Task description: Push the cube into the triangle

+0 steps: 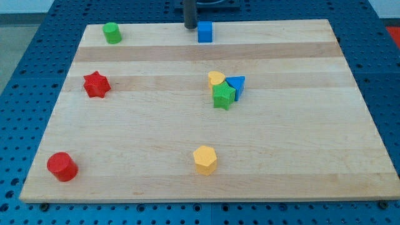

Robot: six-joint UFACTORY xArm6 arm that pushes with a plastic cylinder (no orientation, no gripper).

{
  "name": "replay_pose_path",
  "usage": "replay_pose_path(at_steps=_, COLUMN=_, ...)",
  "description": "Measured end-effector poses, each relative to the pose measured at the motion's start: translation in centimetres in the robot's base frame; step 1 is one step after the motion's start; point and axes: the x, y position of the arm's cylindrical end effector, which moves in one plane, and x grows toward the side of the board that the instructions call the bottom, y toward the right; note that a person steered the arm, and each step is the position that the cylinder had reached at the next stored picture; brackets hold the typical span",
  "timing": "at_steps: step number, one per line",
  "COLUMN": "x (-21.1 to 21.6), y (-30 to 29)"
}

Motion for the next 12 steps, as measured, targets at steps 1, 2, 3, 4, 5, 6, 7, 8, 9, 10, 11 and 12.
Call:
replay_pose_path(at_steps=1, x=0.5, y=0.2)
replay_pose_path(at_steps=2, x=2.4, y=1.5)
replay_pose_path(at_steps=3, x=5.0, y=2.8)
replay_pose_path(at_steps=4, x=8.2, y=3.5)
replay_pose_path(at_steps=5, x=10.4, y=4.0)
replay_pose_path(at_steps=6, x=8.9, y=4.0)
replay_pose_path(at_steps=7, x=7.3, y=2.7)
replay_pose_path(at_steps=8, x=5.8, y=2.0)
replay_pose_path(at_steps=9, x=5.4, y=2.6)
replay_pose_path(at_steps=10, x=5.4, y=3.9)
replay_pose_path(at_steps=11, x=5.4, y=5.3)
replay_pose_path(at_steps=12, x=5.4, y=5.9)
